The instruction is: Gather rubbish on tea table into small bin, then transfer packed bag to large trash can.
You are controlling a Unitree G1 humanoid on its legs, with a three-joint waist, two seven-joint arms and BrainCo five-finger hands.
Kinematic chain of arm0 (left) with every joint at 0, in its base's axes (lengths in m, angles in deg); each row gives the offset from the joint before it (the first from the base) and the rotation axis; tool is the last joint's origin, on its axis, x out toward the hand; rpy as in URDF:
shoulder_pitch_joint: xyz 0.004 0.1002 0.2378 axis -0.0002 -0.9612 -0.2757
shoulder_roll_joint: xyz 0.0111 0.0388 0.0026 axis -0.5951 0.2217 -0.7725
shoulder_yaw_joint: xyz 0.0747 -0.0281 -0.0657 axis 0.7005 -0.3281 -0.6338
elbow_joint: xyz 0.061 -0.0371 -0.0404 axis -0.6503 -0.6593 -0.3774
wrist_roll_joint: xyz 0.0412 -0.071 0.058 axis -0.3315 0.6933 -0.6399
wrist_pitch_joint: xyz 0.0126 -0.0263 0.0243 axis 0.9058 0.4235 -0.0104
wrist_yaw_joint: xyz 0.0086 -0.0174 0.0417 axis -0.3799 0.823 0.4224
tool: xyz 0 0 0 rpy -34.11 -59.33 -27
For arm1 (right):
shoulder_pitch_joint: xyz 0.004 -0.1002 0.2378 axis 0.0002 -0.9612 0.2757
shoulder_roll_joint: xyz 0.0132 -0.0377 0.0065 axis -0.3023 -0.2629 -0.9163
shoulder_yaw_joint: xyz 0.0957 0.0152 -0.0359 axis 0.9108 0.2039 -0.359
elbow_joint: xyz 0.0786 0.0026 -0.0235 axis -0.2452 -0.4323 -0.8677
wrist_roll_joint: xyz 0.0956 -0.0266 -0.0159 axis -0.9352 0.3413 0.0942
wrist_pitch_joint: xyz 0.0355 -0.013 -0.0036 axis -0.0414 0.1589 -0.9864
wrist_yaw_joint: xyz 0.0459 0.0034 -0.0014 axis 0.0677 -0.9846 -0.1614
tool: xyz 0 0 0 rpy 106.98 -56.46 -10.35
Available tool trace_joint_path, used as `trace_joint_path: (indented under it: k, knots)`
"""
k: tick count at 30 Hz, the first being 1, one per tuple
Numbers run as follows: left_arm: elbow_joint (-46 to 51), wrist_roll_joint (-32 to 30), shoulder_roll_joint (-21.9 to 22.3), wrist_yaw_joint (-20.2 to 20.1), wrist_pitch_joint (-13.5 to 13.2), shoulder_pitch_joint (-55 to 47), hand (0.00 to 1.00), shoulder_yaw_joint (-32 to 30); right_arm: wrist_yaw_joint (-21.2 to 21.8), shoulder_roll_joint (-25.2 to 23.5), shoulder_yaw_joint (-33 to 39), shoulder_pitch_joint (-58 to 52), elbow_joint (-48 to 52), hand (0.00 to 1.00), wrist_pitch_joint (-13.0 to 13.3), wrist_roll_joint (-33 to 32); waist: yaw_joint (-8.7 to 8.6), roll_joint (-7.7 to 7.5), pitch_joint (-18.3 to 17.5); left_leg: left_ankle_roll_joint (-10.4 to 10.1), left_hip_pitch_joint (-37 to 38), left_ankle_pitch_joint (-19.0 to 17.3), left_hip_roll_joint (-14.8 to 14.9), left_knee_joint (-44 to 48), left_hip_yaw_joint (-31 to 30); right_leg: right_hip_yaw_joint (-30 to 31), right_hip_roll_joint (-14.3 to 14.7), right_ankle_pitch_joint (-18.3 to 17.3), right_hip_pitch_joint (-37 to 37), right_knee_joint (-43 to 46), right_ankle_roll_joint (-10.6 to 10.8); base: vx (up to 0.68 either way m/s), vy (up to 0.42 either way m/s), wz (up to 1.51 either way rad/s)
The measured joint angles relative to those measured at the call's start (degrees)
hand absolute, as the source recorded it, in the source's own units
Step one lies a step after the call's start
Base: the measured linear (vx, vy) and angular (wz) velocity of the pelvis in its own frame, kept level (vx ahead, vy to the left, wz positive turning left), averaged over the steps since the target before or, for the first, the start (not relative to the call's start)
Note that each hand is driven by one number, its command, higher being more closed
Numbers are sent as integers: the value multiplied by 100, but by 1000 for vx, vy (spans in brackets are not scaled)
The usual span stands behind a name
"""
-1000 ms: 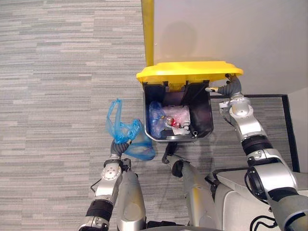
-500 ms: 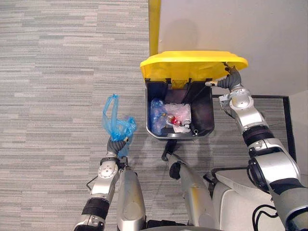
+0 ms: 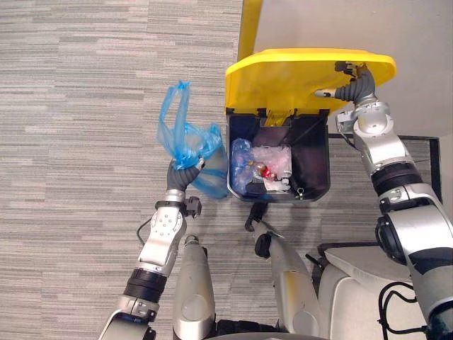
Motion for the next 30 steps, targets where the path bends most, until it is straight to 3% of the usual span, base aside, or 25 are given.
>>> trace_joint_path:
  k: [9, 21, 30]
  knots:
    - [234, 74, 80, -108, -34, 1376, 100, 1120, 147, 112, -502, 775, -97, 0, 0, -112, -209, 176, 104, 93, -129, -58, -61, 126, 159, 155, -32, 30, -179, 16, 8, -3, 21, -7]
    - [-45, -43, 235, -61, 18, 2115, 100, 1355, 231, 147, -857, 1119, -95, 0, 6, -112, -433, 181, 106, 95, -310, -58, -71, 106, 262, 253, -12, 72, -430, -8, -9, 8, -3, -5]
    - [-1463, -265, 412, 105, 209, 2982, 100, 1374, 226, 136, -855, 1258, -70, 0, 24, -33, -492, 182, 105, 58, -435, 43, -114, -84, 335, 311, -17, 182, -584, -178, -62, 17, -8, 0]
